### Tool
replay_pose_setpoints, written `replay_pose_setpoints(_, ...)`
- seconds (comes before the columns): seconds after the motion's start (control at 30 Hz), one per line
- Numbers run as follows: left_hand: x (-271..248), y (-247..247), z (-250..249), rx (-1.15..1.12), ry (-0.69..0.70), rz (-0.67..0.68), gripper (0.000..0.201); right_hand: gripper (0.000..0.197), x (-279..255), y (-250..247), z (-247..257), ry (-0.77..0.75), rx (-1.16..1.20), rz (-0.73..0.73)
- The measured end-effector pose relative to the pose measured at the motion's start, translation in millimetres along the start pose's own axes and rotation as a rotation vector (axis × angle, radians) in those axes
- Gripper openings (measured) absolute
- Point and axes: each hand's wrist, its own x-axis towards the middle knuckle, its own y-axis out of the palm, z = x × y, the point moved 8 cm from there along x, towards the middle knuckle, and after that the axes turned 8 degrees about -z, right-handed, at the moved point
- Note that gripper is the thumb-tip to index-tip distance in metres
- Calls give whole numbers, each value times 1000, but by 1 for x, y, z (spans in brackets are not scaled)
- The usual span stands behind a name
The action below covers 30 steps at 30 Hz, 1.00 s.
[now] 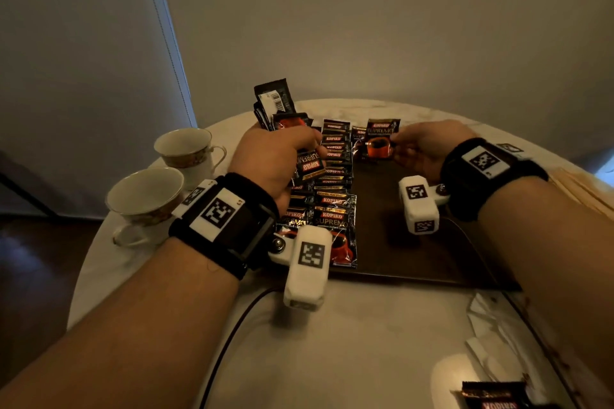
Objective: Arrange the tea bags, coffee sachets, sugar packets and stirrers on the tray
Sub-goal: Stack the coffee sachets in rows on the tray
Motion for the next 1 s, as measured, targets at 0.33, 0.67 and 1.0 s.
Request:
replay_pose_setpoints(0.33,1,-2,-4,5,7,-3,22,7,20,11,-6,23,-351,-9)
replay_pose_setpoints(0.67,1,-2,-2,-1,-38,5,23,11,25,15,-8,29,-509,-9)
replay_pose_setpoints(1.0,-23,24,9,113,-167,301,27,30,-2,20,6,71,-110,194)
